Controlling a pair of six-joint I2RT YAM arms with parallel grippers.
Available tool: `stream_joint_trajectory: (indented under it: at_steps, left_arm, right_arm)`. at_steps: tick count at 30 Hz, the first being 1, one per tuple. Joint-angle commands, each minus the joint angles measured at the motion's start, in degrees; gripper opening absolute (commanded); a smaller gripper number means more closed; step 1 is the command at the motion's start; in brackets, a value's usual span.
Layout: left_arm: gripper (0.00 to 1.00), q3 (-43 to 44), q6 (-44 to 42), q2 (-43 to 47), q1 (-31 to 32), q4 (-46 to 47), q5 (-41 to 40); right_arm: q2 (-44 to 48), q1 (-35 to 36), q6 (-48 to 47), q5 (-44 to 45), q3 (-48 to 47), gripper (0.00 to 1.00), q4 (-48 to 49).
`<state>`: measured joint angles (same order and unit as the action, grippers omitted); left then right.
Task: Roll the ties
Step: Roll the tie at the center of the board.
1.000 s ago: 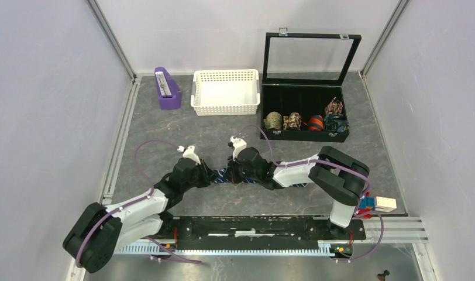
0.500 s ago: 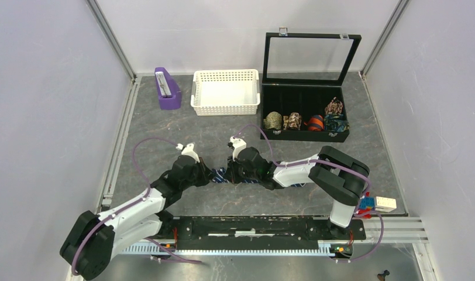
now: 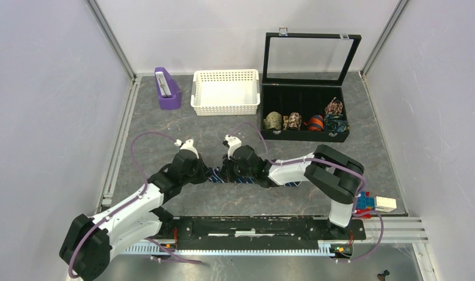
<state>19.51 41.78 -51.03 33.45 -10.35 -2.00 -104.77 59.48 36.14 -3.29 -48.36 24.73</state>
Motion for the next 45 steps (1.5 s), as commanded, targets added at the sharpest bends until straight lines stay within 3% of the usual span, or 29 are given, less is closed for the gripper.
stream_joint_trajectory:
  at_steps: [1, 14, 45]
  left_arm:
    - [0.02, 4.69, -3.01, 0.99, -0.14, -6.15, -2.71]
    - [0.02, 7.33, -3.26, 1.28, -0.14, -10.64, -4.06]
    - [0.04, 8.39, -2.27, -6.88, 0.56, -7.40, -4.13]
  right_arm:
    - [-2.20, 1.04, -0.40, -1.00, -3.19, 0.08, 1.26]
    - [-6.99, 2.22, 1.35, -2.82, -7.71, 0.07, 4.83]
    - [-6.58, 1.80, 2.32, -3.38, -6.00, 0.11, 5.96]
